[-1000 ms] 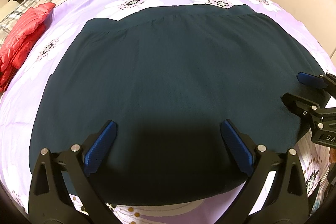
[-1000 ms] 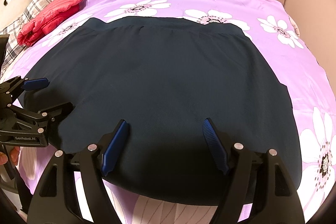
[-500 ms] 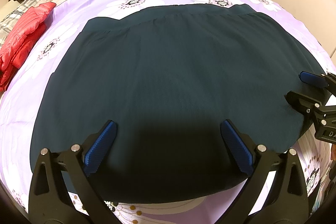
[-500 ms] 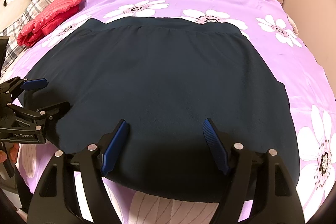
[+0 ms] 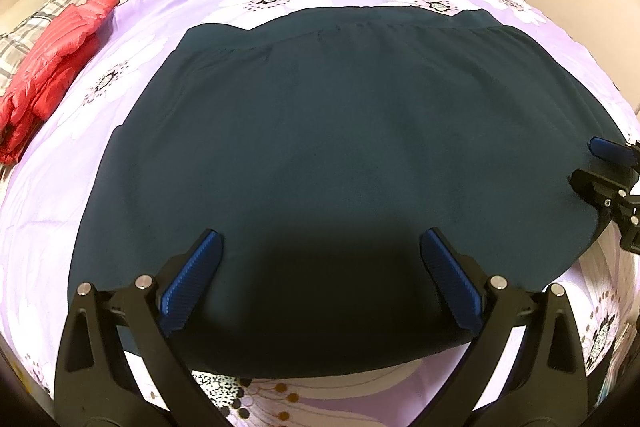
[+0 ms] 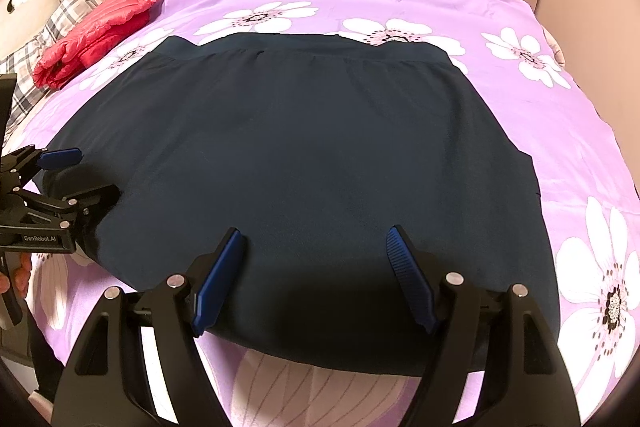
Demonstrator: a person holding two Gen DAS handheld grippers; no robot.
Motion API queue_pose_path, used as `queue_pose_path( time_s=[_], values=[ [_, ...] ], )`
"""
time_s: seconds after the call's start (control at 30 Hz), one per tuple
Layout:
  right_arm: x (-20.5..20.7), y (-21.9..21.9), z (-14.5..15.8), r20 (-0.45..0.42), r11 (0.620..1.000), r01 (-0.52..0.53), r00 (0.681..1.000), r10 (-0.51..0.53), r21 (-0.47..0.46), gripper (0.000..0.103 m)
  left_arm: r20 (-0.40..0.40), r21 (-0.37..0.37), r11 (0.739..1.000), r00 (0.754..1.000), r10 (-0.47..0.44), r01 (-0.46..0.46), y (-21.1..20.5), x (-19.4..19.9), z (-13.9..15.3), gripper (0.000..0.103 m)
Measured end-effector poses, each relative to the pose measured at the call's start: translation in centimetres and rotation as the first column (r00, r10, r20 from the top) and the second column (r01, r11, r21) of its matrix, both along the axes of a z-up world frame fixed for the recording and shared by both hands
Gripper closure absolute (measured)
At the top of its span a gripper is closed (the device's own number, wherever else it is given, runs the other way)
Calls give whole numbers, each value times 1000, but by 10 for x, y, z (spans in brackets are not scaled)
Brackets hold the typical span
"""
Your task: Fold large clothes
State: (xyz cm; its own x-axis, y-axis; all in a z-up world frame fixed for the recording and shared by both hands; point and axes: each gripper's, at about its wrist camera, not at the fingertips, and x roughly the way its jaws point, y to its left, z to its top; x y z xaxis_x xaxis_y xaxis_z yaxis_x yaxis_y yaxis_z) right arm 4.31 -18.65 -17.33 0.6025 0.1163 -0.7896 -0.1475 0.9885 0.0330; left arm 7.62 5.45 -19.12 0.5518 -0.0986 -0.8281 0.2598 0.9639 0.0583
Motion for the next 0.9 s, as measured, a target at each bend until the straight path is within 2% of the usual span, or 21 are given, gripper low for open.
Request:
queue_pose_path(
  time_s=[0.4, 0.9],
  values=[
    [-6, -14, 0, -1, 999, 34, 999, -34, 4, 26, -11, -8, 1000, 999, 30, -30, 14, -2, 2, 2],
    [-16, -35, -1, 3, 997, 66, 998, -66, 28, 26, -38, -32, 992, 992, 119, -120, 43, -7, 3, 2]
  ],
)
